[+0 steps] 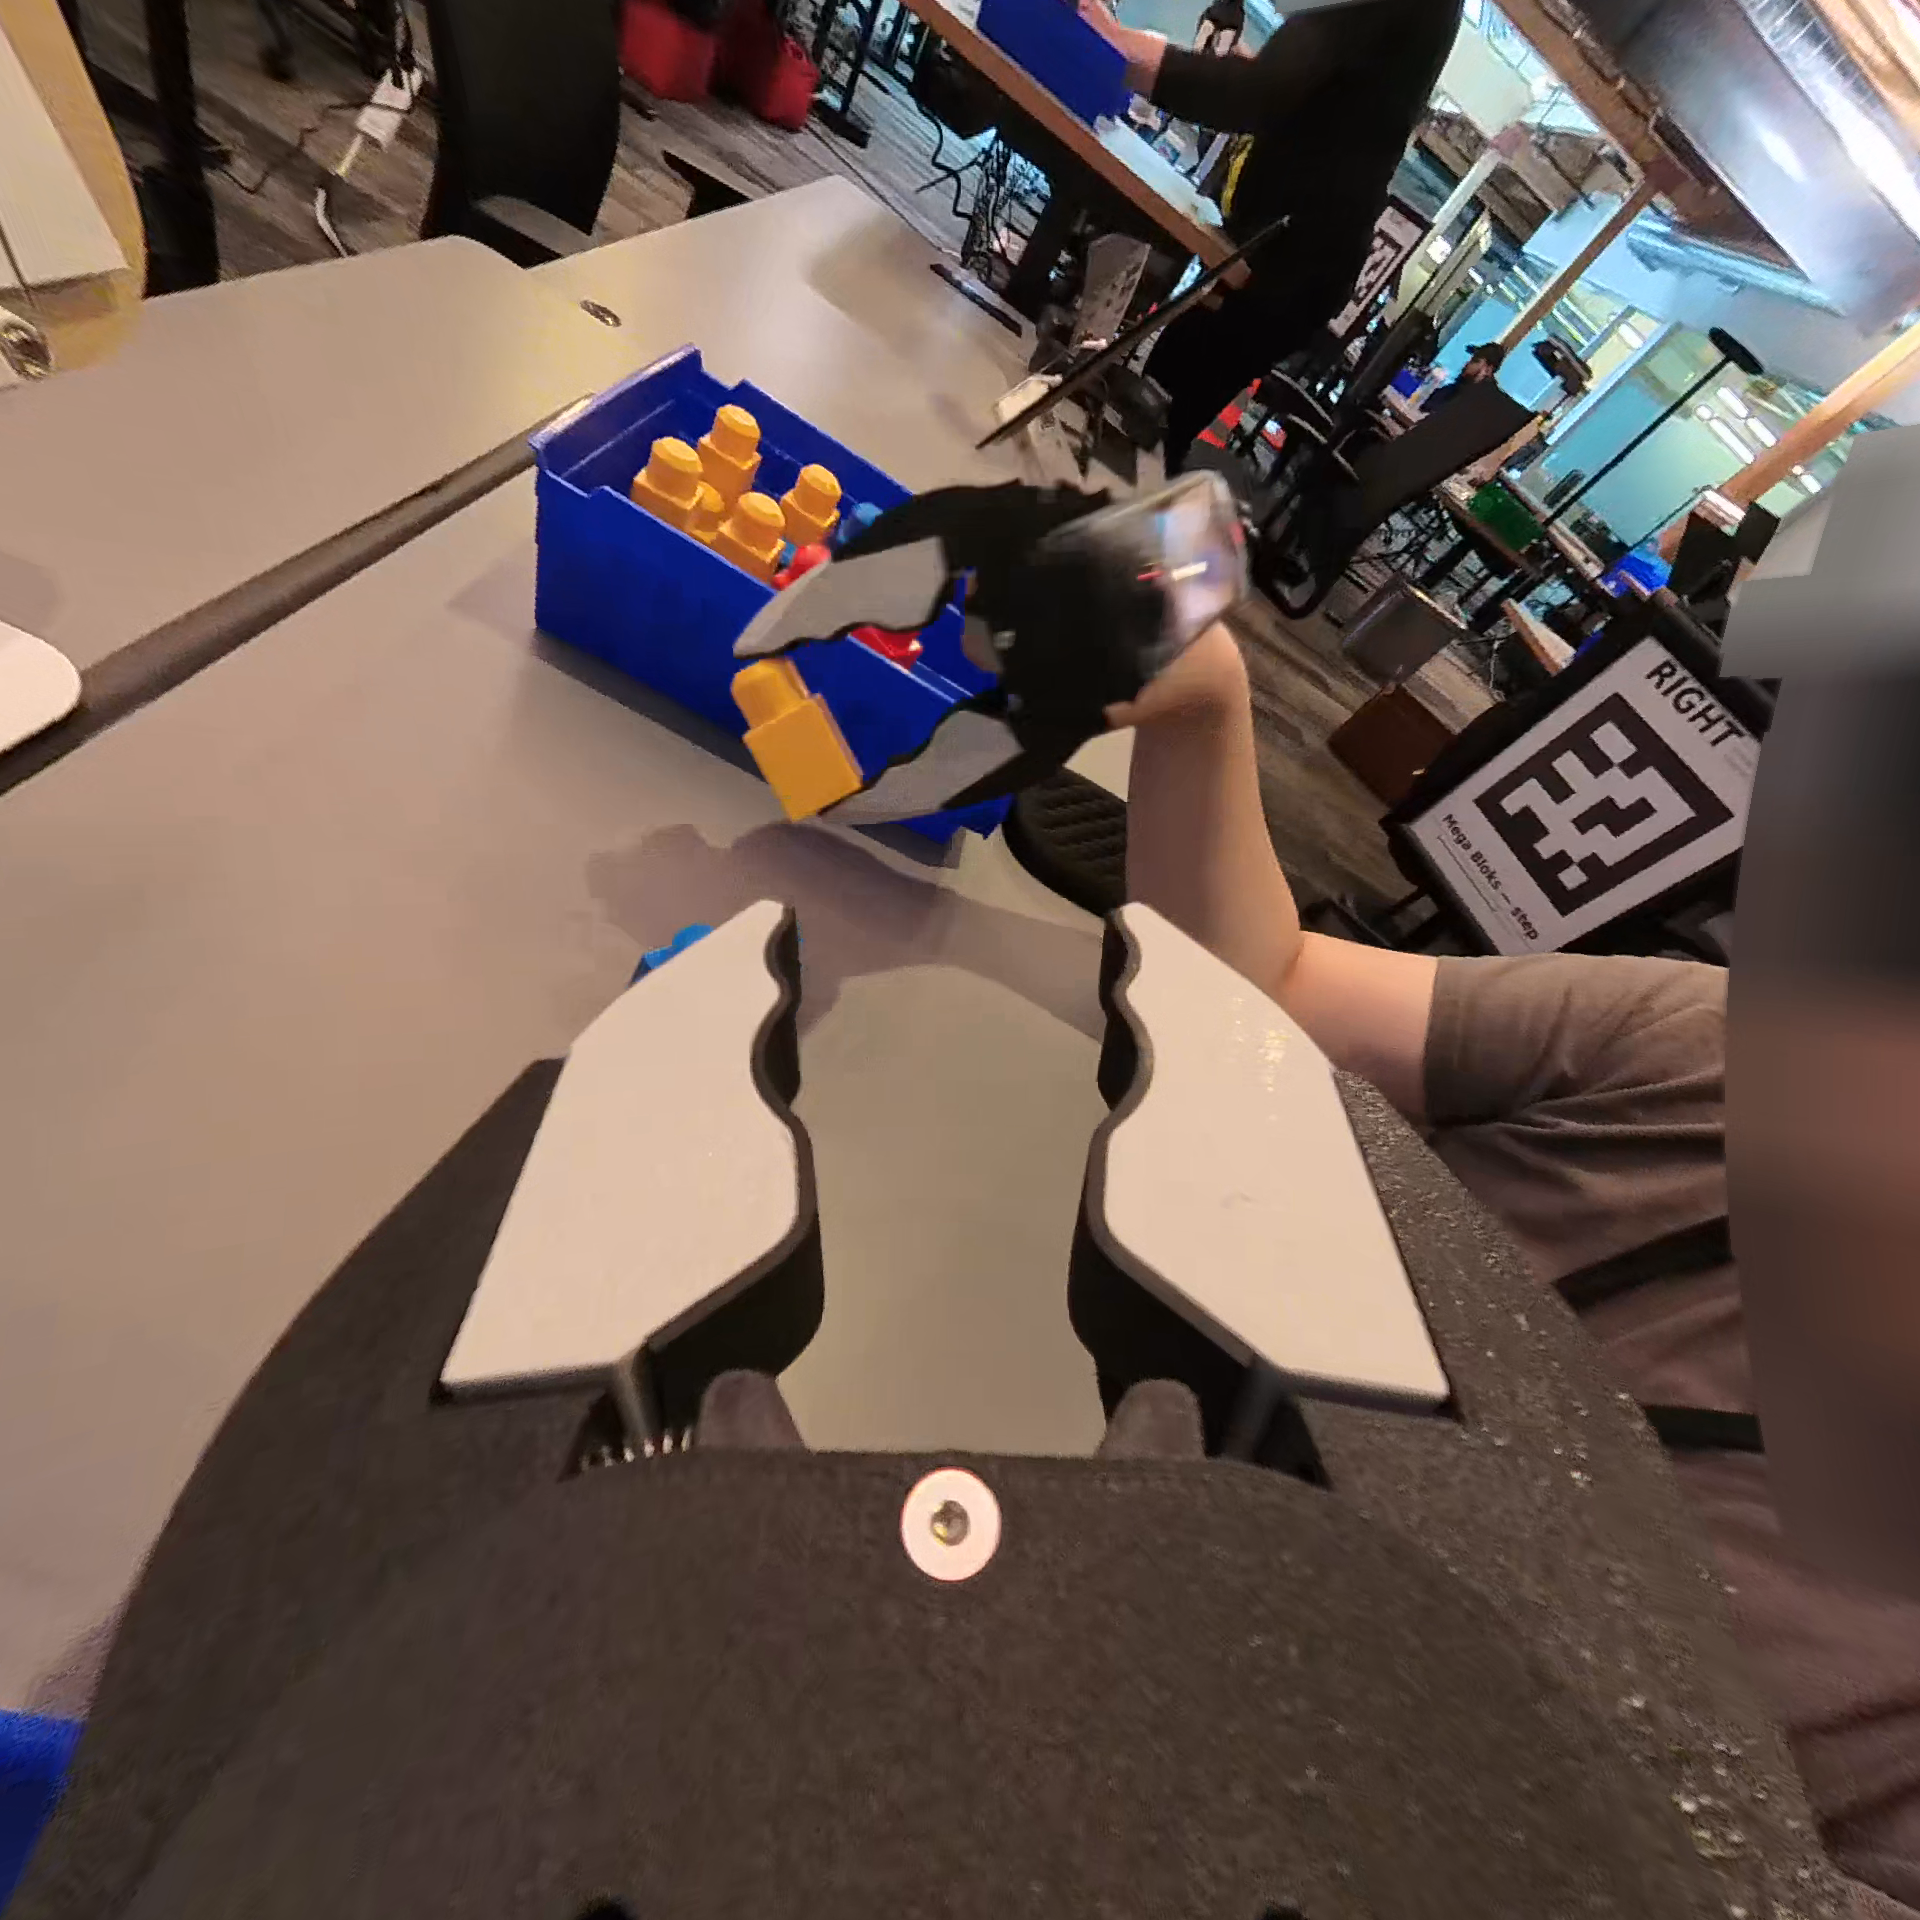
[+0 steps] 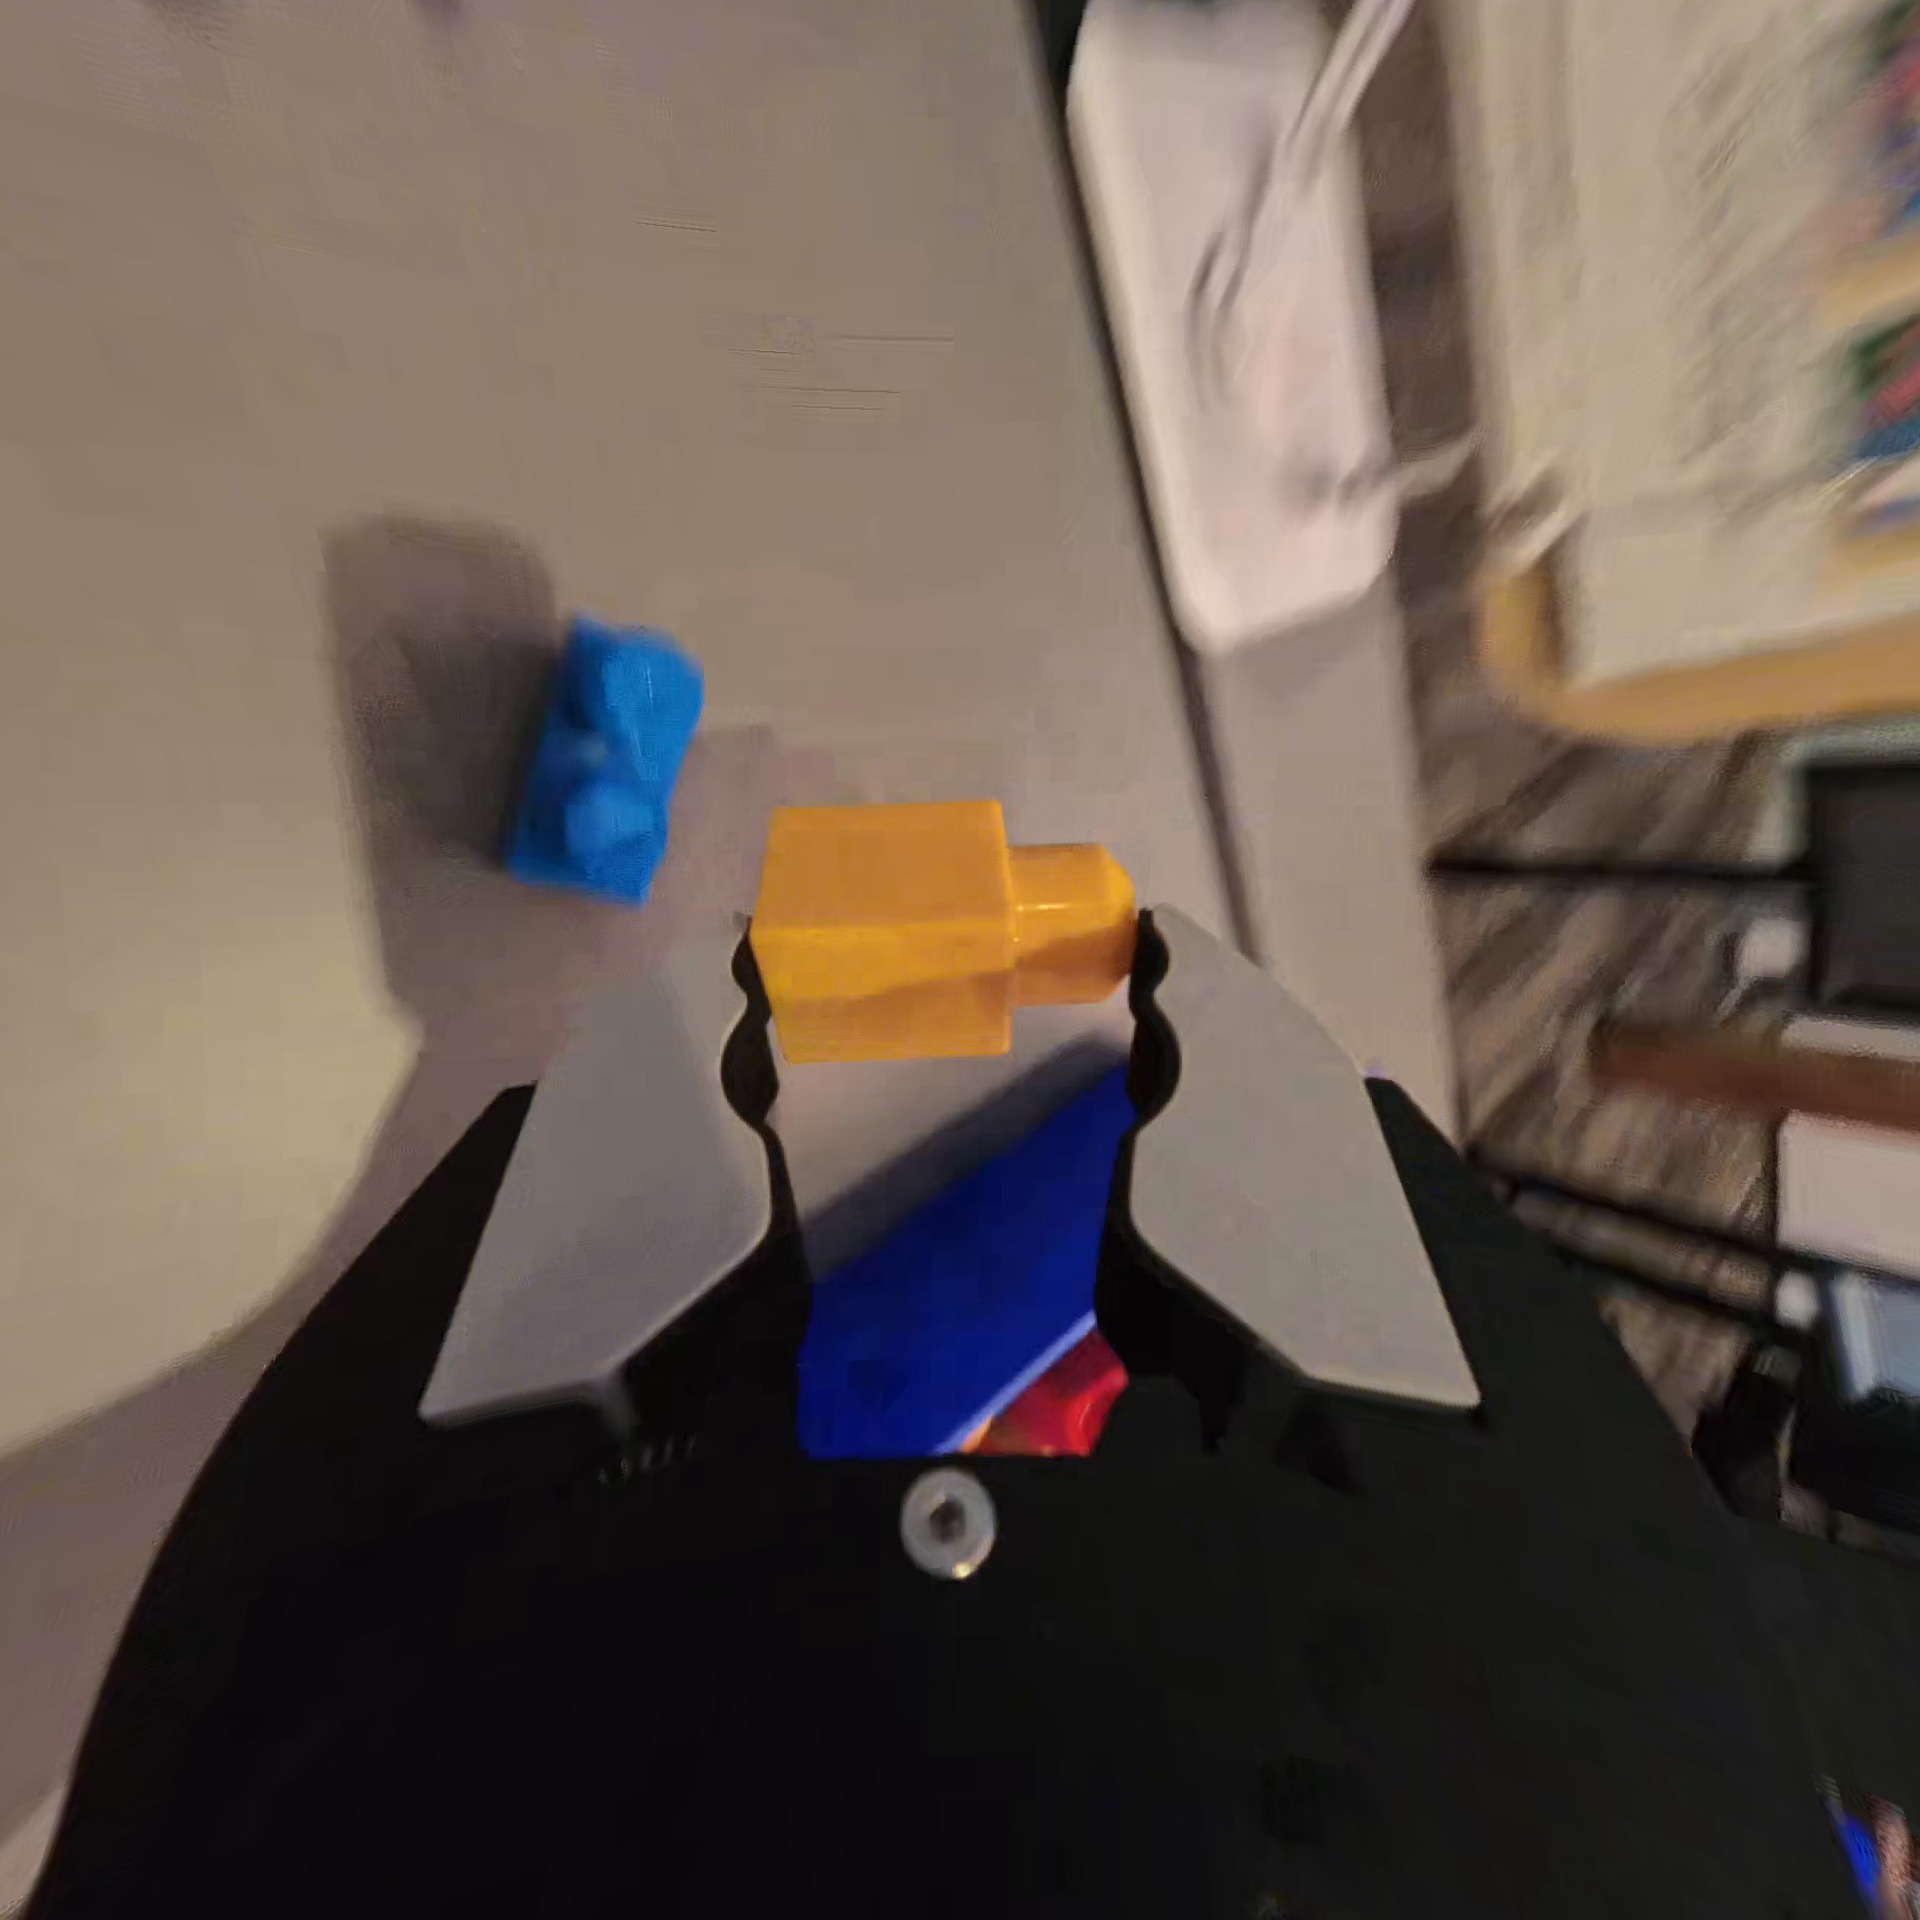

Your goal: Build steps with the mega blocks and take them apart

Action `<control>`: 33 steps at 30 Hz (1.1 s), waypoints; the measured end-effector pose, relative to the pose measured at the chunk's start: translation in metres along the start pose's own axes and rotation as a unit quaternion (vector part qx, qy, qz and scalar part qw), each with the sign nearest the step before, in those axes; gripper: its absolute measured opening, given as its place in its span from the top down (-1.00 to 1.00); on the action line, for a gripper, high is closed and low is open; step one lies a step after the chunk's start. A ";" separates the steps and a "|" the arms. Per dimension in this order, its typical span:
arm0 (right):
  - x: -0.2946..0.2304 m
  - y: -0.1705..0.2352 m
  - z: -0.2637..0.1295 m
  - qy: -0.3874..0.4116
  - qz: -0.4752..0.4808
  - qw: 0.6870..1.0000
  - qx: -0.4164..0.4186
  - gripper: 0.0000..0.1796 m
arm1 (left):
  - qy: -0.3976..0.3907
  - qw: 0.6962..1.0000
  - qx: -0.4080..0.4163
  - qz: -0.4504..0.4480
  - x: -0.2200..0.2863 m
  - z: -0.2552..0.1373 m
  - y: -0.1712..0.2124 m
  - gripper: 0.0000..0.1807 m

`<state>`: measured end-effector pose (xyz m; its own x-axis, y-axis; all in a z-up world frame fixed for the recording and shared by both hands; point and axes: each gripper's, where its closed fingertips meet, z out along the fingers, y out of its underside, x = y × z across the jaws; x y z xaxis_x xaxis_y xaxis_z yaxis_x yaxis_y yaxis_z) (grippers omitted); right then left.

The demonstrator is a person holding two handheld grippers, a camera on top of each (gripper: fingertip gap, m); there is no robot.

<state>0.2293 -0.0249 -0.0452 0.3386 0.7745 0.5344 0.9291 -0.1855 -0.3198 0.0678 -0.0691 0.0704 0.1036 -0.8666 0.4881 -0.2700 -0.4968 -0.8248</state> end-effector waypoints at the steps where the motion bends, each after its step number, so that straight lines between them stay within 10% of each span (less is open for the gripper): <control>1: -0.009 0.019 0.010 -0.031 0.001 0.998 -0.052 0.24 | -0.002 1.000 -0.007 0.003 0.000 0.000 0.002 0.39; 16: -0.071 0.073 0.056 -0.213 0.040 0.955 -0.203 0.24 | -0.033 0.999 -0.018 0.031 0.004 -0.012 0.003 0.39; 26: -0.075 -0.007 0.028 -0.236 0.060 0.970 -0.013 0.24 | -0.043 0.998 0.009 0.043 0.010 -0.033 -0.006 0.39; 33: -0.093 -0.004 0.066 -0.282 0.101 0.951 -0.083 0.56 | -0.058 0.995 0.046 0.073 0.016 -0.054 -0.017 0.39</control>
<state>0.1842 -0.0565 -0.1449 0.4219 0.9056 -0.0433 0.8804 -0.4207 -0.2190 0.0223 -0.0718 0.1073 0.1806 -0.9269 0.3289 -0.2015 -0.3622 -0.9101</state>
